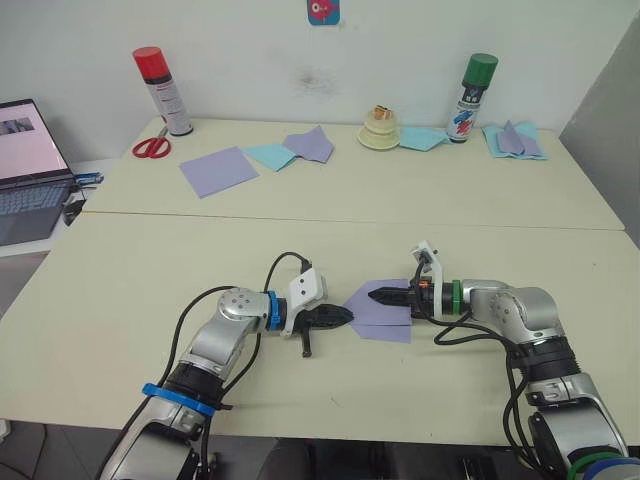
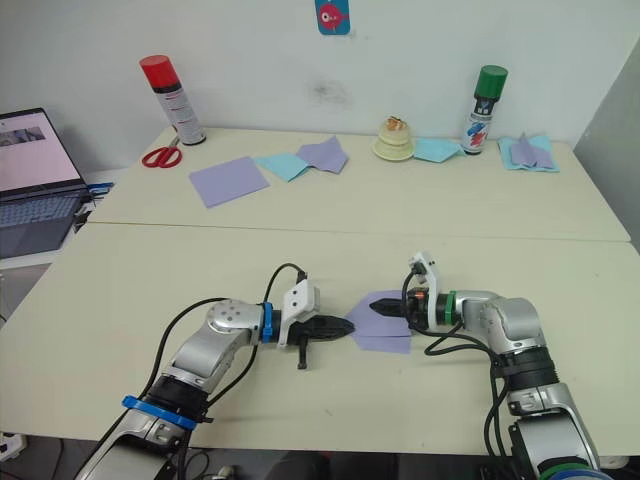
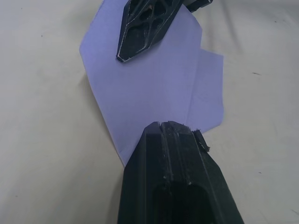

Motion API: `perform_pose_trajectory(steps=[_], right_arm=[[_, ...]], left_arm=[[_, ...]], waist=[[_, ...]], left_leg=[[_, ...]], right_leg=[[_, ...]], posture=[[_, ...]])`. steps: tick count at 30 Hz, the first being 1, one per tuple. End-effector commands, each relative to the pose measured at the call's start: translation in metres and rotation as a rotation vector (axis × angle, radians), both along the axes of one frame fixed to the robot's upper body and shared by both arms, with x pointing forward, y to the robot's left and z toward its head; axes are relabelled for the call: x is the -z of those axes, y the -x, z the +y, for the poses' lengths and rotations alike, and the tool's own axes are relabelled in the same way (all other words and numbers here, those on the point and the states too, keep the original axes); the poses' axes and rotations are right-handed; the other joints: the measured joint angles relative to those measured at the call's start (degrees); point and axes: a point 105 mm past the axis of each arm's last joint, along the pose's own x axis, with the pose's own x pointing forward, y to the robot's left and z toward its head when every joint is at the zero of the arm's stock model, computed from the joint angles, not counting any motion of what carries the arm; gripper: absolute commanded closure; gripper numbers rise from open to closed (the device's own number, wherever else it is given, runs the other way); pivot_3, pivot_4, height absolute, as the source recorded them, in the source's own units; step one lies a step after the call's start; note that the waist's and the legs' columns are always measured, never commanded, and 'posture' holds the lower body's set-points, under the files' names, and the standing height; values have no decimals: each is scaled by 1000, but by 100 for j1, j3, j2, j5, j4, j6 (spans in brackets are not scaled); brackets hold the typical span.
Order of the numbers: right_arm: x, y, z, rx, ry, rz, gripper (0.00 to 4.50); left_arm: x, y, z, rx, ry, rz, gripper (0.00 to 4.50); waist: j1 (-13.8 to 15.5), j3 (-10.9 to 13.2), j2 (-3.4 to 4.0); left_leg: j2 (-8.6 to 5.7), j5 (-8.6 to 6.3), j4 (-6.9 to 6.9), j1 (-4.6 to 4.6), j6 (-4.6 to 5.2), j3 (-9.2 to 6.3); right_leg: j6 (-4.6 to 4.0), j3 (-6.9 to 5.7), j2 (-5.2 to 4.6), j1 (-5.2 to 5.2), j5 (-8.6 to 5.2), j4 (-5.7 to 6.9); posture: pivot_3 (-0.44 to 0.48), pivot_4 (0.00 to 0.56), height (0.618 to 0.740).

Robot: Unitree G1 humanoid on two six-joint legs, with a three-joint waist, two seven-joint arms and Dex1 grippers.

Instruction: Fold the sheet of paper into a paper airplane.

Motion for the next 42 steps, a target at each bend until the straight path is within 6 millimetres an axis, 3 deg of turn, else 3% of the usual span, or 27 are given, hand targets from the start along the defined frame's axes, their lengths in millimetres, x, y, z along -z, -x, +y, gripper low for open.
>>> perform_pose_trajectory(steps=[1, 3, 6, 12, 17, 29, 32, 38, 42], right_arm=[[12, 5, -2, 5, 41, 32, 4481], [12, 4, -5, 11, 49, 28, 4481], [12, 6, -7, 1, 63, 21, 3870], [6, 0, -16, 27, 70, 49, 1771], [-5, -2, -18, 36, 5, 99, 1771], [-6, -16, -12, 88, -59, 144, 1771], [-4, -14, -11, 72, -46, 147, 2346], [-6, -12, -8, 56, -59, 138, 4418], [-8, -9, -8, 27, -56, 109, 4466]], left_arm=[[15, 3, -2, 14, -50, 27, 4500], [18, 4, -1, 23, -61, 32, 4500], [20, 5, -1, 33, -69, 30, 4500], [22, 7, 0, 39, -79, 21, 4500], [23, 8, 0, 42, -81, 18, 4500], [24, 10, 0, 53, -89, 16, 4500], [25, 10, 1, 54, -91, 16, 4500], [26, 11, 3, 57, -99, 16, 4500], [28, 12, 5, 60, -109, 18, 4500]], waist=[[4, 0, 0], [7, 0, 0], [18, 0, 0], [19, 0, 1], [23, 1, 1], [16, 1, 2], [16, 1, 3], [9, -1, 1], [9, 0, 1]], left_leg=[[0, 0, 0, 0, 0, 0], [-1, 0, 0, 0, 0, 0], [-2, 0, 0, -1, 0, -1], [-2, 0, -2, -5, 0, -2], [-3, -11, 2, -5, 20, -4], [-3, -11, 1, -7, 20, -4], [-2, -11, 1, -7, 20, -4], [-2, -11, 0, -7, 20, -3], [-2, -13, 0, -5, 24, -4]], right_leg=[[0, 0, 0, 0, 0, 0], [1, 0, 0, 0, 0, 0], [1, 0, -2, 1, 0, -3], [0, -2, -3, -2, 0, -7], [3, -1, -3, 0, 2, -7], [3, -2, -4, -1, 2, -8], [2, -3, -4, -2, 2, -8], [3, -2, -5, -2, 3, -9], [3, -2, -5, -1, 3, -8]], posture=[[0, 150, 717], [0, 150, 717], [0, 150, 717], [0, 150, 717], [0, 150, 717], [0, 150, 717], [0, 150, 717], [0, 150, 717], [0, 150, 717]])
